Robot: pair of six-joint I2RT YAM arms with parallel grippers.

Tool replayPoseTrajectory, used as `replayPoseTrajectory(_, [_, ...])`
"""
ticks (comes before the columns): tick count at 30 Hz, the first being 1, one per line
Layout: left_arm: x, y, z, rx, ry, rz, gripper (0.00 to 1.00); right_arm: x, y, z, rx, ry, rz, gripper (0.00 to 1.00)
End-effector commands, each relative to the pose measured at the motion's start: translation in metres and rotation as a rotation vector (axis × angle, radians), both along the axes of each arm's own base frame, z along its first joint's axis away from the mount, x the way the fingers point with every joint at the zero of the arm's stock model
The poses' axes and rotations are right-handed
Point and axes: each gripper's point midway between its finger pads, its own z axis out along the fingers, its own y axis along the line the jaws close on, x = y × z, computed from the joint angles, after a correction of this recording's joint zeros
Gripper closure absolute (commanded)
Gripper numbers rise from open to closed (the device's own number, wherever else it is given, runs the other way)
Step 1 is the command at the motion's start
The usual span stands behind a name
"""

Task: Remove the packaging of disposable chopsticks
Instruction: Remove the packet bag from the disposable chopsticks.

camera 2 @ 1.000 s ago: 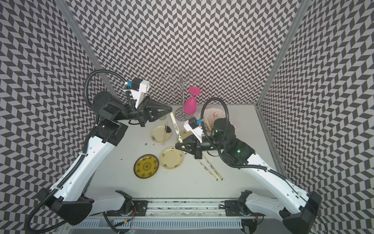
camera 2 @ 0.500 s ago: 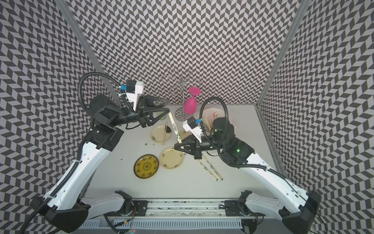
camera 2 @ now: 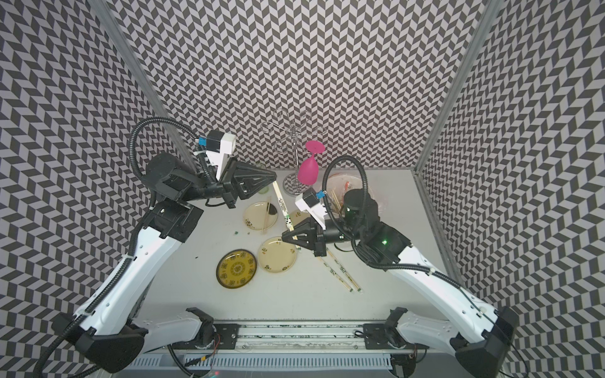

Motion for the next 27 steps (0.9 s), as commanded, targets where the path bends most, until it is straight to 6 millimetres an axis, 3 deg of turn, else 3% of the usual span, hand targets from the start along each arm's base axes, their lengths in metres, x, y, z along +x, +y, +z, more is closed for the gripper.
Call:
replayPoseTrajectory(1, [-0.009,0.002,0.008,-0.015,-0.048,-0.030,0.99,-0.006,0.002,0.010,0.035,-0.041,0.034,1.00])
replayPoseTrajectory(9, [0.010,0.006,0.007,-0.030,-0.119,0.163,1.00,-0.005,0.004,0.012,0.031,-0.014,0.035,1.00])
replayPoseTrajectory(13, [0.033,0.001,-0.005,0.001,-0.184,0.447,1.00,-0.005,0.006,0.037,0.083,0.046,0.030,1.00])
replayPoseTrajectory(17, [0.060,-0.003,-0.031,0.083,-0.188,0.676,1.00,0.002,0.009,0.061,0.134,0.136,-0.011,1.00])
replayPoseTrajectory(27, [0.064,-0.012,-0.058,0.206,-0.296,0.931,1.00,0.005,0.009,0.089,0.194,0.210,-0.021,1.00])
